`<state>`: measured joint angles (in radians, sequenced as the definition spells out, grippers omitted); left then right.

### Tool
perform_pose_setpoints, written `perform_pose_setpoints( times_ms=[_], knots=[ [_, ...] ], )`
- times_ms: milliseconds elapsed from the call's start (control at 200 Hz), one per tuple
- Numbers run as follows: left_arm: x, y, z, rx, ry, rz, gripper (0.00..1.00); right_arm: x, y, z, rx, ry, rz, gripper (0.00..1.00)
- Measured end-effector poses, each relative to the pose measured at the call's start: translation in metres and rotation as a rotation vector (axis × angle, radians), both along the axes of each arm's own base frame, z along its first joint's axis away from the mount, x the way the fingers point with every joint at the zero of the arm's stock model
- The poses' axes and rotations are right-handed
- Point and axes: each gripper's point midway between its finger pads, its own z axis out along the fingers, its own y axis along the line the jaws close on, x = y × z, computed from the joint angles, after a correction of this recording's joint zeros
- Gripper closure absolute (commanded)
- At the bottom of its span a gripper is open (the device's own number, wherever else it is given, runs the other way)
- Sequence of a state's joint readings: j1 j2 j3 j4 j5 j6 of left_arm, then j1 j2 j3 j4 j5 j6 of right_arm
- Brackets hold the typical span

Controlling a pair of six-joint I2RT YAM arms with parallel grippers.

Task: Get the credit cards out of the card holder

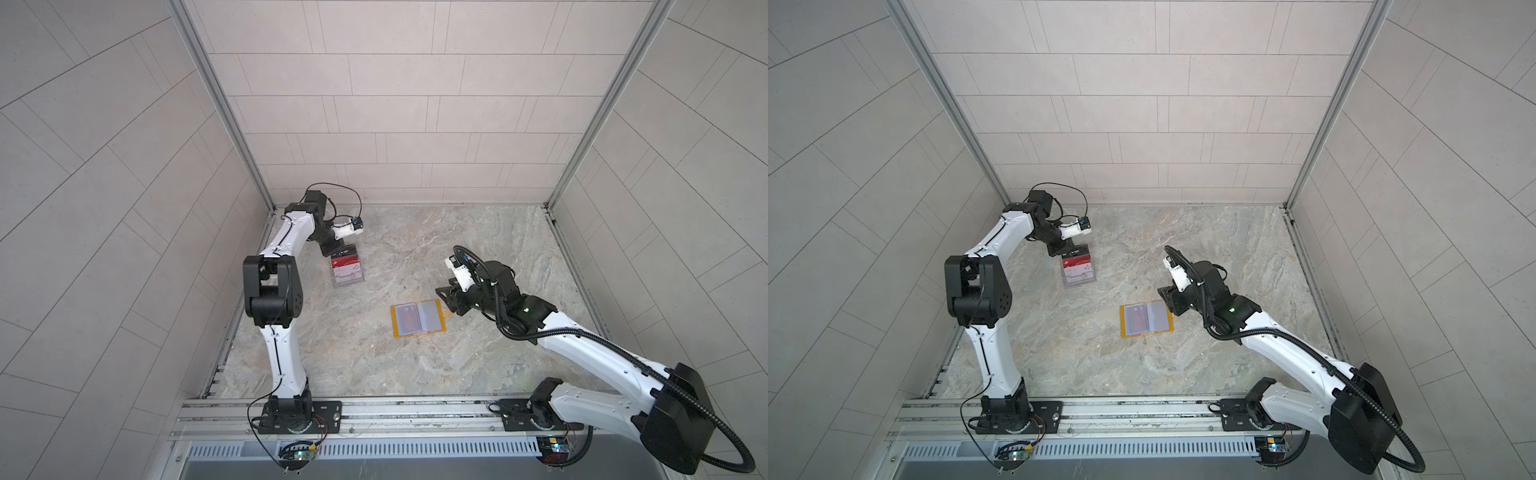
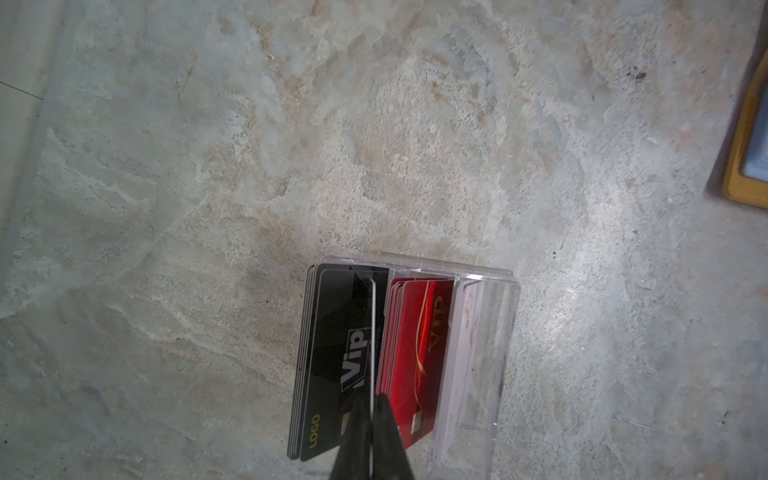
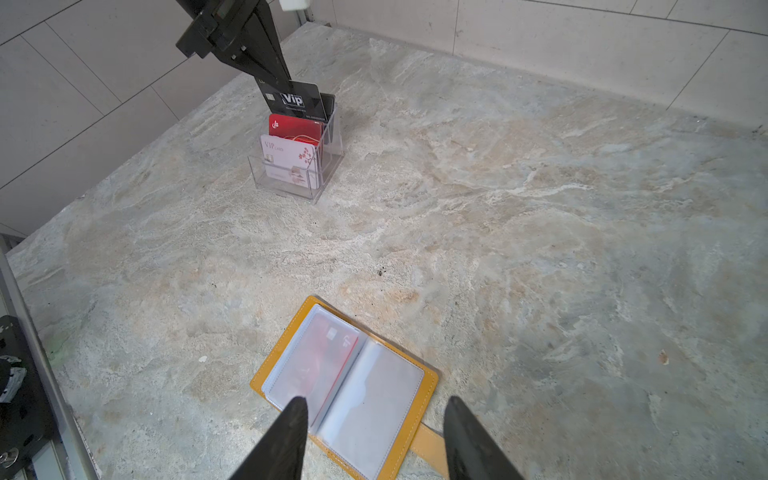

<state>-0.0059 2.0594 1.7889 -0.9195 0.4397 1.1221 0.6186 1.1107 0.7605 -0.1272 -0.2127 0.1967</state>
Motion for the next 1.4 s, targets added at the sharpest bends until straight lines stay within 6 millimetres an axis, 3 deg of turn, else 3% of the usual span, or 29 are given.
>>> perform_pose_setpoints(
  times_ms=[340, 576, 1016, 1216, 1397],
  knots=[
    [0.003, 0.0, -0.007, -0.004, 0.007, 0.007, 0.9, 0.002, -0.001, 0.001, 0.002, -0.004, -0.005, 0.44],
    [0.005, 0.0, -0.019, -0.009, 0.033, 0.027, 0.77, 0.002, -0.002, 0.001, 0.0, -0.007, -0.012, 0.45],
    [0.011, 0.0, -0.017, -0.021, 0.022, 0.071, 0.61, 0.005, 0.0, 0.007, 0.019, -0.026, -0.017, 0.45],
    [0.018, 0.0, -0.002, -0.041, -0.021, 0.131, 0.5, 0.007, 0.003, 0.009, 0.038, -0.032, -0.01, 0.45],
    [0.015, 0.002, 0.032, -0.053, -0.101, 0.173, 0.38, 0.008, 0.007, 0.004, 0.041, -0.015, 0.0, 0.45]
  ],
)
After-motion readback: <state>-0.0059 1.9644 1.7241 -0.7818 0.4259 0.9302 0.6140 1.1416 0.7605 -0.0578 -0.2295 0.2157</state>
